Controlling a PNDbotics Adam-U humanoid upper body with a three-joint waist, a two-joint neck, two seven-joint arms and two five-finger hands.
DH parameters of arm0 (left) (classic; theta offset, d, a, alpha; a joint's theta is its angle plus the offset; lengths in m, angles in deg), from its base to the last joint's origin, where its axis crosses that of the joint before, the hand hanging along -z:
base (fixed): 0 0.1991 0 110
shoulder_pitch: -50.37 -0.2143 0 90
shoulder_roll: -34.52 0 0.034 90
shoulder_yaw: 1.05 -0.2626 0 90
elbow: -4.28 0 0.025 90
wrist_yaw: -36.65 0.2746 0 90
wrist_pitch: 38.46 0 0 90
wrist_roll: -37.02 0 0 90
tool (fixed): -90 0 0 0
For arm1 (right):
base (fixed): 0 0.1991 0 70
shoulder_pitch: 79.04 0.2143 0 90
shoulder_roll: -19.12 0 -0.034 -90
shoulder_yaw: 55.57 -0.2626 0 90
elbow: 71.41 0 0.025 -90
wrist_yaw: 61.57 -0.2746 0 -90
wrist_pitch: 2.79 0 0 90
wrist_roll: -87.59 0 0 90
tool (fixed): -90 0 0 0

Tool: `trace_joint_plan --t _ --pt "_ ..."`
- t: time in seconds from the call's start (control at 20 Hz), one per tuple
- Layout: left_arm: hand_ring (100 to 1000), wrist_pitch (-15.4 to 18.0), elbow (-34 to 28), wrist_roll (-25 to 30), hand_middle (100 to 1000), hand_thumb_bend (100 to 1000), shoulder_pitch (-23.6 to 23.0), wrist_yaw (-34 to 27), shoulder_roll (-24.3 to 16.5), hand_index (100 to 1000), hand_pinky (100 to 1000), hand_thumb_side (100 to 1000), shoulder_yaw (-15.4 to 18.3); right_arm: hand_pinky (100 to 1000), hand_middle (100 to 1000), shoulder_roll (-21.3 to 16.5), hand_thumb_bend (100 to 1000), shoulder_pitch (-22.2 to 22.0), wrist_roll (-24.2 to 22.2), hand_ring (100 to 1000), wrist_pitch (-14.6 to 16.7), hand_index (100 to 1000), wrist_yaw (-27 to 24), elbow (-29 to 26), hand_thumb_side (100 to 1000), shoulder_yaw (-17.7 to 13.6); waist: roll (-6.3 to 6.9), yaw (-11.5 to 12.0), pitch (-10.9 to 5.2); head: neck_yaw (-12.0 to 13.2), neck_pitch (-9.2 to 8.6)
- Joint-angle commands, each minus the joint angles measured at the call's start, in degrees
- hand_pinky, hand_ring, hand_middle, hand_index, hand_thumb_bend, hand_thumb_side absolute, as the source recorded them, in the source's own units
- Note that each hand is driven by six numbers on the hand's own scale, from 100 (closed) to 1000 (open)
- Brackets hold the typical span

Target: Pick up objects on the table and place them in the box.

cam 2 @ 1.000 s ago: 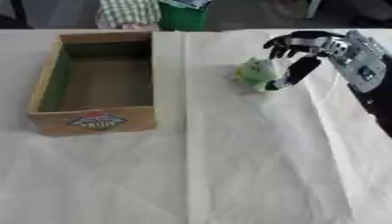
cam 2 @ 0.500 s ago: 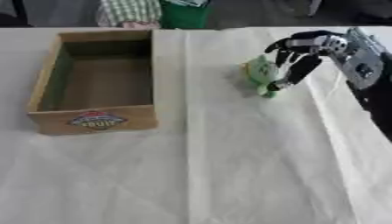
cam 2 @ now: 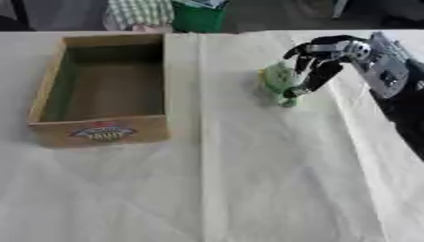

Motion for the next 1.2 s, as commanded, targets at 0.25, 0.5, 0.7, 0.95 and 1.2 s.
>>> trace_joint_plan --t 0.25,0.5,0.7,0.95,1.2 --pt "503 0.1 -1.0 0.5 508 116 0.2 -0.1 -0.7 691 788 627 0.4 873 706 -0.5 557 1.5 -0.8 866 0.6 1000 2.7 -0.6 326 -0.2 -0.04 0.0 -0.77 -0.2 -0.56" --pt "503 0.1 -1.0 0.5 508 115 0.2 -0.2 -0.6 690 788 625 0.4 872 706 0.3 558 1.8 -2.0 867 0.9 1000 4.0 0.5 328 -0.1 -0.08 0.2 -0.65 -0.4 -0.86" --pt "502 0.2 -1.0 0.6 508 115 0.3 -0.3 -0.6 689 787 627 0.4 859 627 1.3 498 2.6 -1.0 838 1.3 911 6.4 1.2 345 0.1 -0.06 0.4 -0.60 -0.6 -0.84" --pt "501 0.3 -1.0 0.7 507 116 0.3 -0.3 -0.5 688 786 629 0.3 829 482 2.4 392 3.2 2.0 766 1.5 751 9.8 2.0 356 0.4 -0.03 0.8 -0.50 -0.9 -0.94" --pt "500 0.3 -1.0 0.7 506 114 0.5 -0.5 -0.5 687 785 627 0.3 820 454 3.0 363 3.2 3.9 733 2.1 715 11.0 2.6 300 0.5 -0.09 0.8 -0.45 -1.0 -0.96"
